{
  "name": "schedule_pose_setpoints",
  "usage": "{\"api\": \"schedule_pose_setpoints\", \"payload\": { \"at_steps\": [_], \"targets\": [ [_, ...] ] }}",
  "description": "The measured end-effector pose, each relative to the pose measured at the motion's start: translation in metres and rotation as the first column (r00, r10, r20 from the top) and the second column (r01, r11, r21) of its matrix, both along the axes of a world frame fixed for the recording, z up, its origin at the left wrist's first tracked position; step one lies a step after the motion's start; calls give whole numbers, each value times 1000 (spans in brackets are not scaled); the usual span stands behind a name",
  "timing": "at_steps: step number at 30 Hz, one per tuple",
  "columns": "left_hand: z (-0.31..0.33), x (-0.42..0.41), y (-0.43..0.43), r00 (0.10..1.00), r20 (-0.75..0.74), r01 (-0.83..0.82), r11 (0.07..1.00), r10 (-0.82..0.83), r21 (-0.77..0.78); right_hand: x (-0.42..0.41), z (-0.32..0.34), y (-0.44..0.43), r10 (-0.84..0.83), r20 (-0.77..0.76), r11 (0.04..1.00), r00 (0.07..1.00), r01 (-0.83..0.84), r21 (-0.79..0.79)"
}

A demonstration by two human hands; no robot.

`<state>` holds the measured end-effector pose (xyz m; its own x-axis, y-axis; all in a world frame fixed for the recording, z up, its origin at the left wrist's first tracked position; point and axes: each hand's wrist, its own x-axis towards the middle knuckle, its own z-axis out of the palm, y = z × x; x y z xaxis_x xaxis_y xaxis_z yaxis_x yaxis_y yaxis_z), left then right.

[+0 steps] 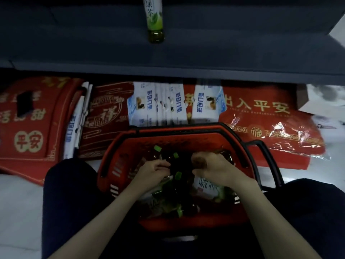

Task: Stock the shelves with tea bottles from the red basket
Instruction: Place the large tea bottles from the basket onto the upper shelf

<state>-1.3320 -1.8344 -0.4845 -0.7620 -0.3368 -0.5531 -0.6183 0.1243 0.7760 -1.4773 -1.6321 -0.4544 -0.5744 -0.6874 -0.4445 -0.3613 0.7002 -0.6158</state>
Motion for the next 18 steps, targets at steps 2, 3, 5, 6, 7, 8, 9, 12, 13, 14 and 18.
{"api": "schedule_pose_setpoints", "payload": {
  "at_steps": [2,3,5,6,7,8,9,12,13,14,18],
  "targets": [
    [-10,-12,2,988,82,134,991,-133,-8,-2,-8,4,32,5,996,999,-33,85],
    [-14,-21,4,970,118,218,975,-213,-34,-3,-10,6,51,-3,992,999,-50,113],
    [-20,-40,9,916,188,372,926,-355,-64,-4,-13,8,70,-20,991,997,-67,120],
    [-23,-49,11,883,232,433,899,-408,-70,-5,-15,10,71,-16,991,997,-68,116],
    [-25,-56,12,848,268,492,866,-456,-84,-6,-17,11,63,-7,991,998,-61,119],
    [-27,-62,12,815,300,544,833,-496,-103,-6,-18,12,51,0,991,999,-51,120],
    [-29,-66,12,795,306,578,807,-524,-120,-7,-19,12,47,1,991,999,-47,128],
    [-38,-69,8,780,262,608,786,-568,-106,-13,-25,13,61,-2,989,998,-60,138],
    [-39,-68,6,784,241,608,786,-572,-112,-13,-25,13,58,4,989,998,-58,138],
    [-40,-66,4,789,220,607,783,-574,-133,-14,-25,13,54,12,989,998,-55,139],
    [-35,-59,9,755,178,653,702,-631,-285,-17,-21,16,28,57,994,998,-34,103]
  ]
}}
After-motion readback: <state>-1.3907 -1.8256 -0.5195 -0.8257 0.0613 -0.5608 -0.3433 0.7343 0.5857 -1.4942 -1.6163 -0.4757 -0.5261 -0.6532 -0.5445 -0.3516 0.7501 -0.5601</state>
